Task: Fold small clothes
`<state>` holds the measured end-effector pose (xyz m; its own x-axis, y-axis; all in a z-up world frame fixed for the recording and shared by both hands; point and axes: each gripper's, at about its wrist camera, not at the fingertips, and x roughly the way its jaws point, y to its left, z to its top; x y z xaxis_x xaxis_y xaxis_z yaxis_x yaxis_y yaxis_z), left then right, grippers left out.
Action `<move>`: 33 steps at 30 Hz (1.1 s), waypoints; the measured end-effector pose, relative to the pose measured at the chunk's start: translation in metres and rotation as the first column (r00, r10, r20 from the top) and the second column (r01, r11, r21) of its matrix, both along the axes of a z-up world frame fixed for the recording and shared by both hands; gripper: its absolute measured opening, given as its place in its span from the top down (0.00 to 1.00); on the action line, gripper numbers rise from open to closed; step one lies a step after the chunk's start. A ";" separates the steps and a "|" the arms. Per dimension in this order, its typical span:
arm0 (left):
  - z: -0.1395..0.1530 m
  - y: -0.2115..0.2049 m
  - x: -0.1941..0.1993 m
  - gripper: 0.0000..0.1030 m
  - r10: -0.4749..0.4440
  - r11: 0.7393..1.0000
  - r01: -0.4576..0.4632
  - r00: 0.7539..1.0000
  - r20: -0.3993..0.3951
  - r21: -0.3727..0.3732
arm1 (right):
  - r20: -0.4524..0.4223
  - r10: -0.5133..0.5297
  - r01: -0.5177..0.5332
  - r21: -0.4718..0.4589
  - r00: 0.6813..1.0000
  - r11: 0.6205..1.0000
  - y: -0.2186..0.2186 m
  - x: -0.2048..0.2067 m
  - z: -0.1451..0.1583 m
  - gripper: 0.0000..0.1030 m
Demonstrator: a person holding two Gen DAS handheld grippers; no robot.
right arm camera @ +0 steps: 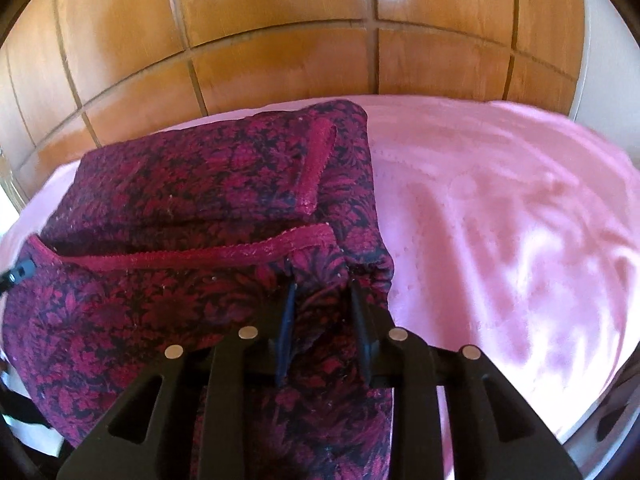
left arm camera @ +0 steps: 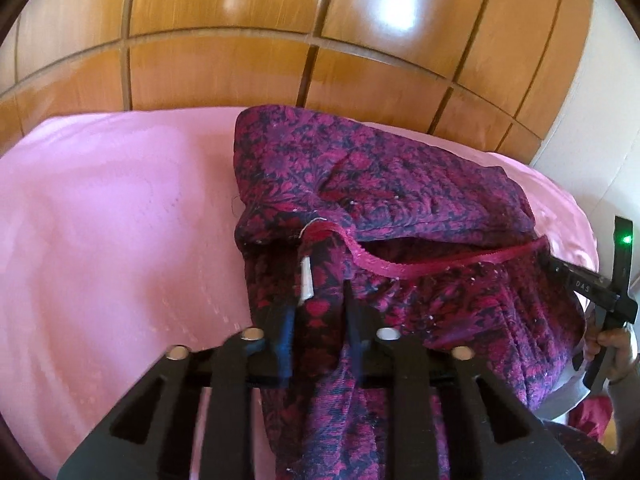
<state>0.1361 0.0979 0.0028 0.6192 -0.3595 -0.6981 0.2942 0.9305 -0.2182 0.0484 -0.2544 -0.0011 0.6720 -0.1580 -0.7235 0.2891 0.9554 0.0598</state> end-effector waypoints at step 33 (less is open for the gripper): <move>0.046 0.018 -0.068 0.88 0.047 0.995 -0.032 0.986 0.162 -0.094 | 0.099 0.137 -0.142 0.042 0.986 0.989 0.021 -0.041 0.068 0.88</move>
